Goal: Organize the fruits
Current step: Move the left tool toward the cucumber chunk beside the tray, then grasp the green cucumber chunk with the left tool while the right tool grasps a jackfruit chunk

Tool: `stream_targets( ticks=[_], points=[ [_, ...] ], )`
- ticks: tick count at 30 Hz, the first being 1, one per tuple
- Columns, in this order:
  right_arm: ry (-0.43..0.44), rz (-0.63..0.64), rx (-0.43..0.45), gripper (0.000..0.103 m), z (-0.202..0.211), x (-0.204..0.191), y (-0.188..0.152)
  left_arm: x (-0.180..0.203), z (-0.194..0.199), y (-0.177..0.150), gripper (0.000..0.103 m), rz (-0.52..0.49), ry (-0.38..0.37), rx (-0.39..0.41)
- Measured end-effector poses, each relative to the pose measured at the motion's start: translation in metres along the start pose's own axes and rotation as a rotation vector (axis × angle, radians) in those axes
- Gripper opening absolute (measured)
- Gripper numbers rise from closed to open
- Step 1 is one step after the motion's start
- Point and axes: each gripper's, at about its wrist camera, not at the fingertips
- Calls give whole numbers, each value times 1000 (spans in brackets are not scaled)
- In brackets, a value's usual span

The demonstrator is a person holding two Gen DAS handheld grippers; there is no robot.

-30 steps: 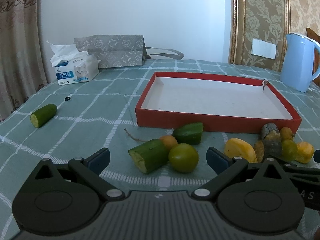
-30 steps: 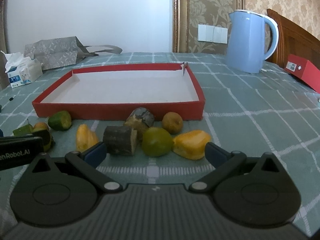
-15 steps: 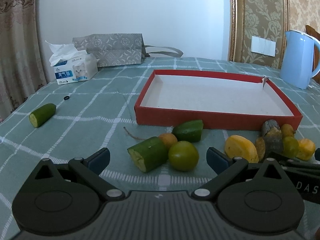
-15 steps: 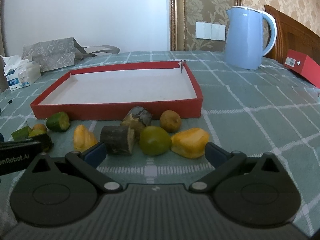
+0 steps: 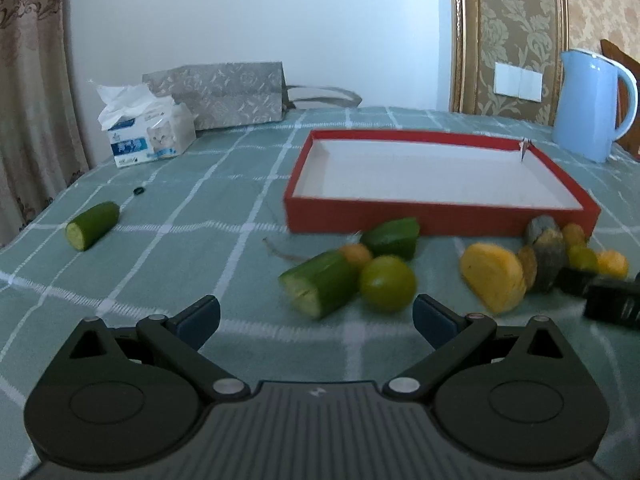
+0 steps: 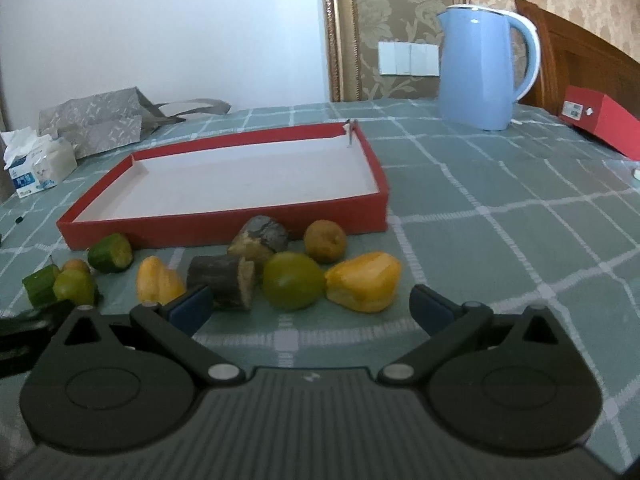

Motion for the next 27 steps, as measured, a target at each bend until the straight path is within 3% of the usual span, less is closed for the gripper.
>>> stream_targets(
  ticks=[6, 12, 16, 22, 27],
  points=[
    [37, -56, 15, 103, 3, 13, -2, -19, 4, -4, 103, 8, -23, 3],
    [33, -45, 29, 103, 5, 11, -4, -14, -1, 6, 103, -33, -52, 6],
    [37, -44, 22, 103, 4, 11, -4, -16, -7, 9, 103, -91, -101, -8],
    [34, -42, 22, 103, 4, 11, -3, -36, -20, 17, 103, -158, -253, -63],
    [33, -40, 19, 103, 4, 10, -3, -46, -34, 25, 103, -148, -286, -93]
  ],
)
Point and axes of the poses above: each gripper's, at about its wrist camera, not at the fingertips, and z roughly against the way its jaws point, x to its right, y to its top, and after that the axes turned 10 degrees about -x, right-handed
